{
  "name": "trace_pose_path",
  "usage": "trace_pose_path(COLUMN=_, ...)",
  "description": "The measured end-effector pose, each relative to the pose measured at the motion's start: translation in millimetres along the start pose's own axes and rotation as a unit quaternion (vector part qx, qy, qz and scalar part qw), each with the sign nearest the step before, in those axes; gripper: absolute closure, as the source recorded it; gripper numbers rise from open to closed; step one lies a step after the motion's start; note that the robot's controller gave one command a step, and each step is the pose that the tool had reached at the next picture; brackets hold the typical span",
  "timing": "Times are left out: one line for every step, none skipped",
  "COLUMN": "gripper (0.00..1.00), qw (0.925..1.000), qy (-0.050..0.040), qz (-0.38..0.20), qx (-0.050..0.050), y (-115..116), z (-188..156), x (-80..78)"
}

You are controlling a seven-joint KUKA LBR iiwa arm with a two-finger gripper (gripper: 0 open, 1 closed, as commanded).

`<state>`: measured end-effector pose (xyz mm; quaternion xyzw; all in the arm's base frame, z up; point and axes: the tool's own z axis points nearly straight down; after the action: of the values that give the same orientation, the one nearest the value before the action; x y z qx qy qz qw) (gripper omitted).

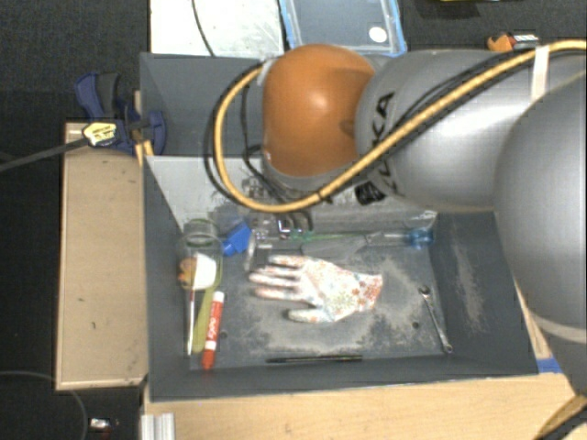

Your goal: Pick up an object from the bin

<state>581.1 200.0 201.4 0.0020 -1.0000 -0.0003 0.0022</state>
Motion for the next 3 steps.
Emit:
trace_pose_path(gripper=0.0, qw=1.0, qy=-0.0038, qz=0.003, qx=-0.001, y=-1, z=-4, x=-2.0)
trace_pose_path(gripper=0.0, qw=0.9969, qy=-0.0043, qz=-0.078, qx=0.0, y=-49, z=65, x=6.5)
trace_pose_path(gripper=0.0, qw=0.9996, qy=-0.0085, qz=-0.025, qx=-0.001, y=-104, z=56, x=-9.9)
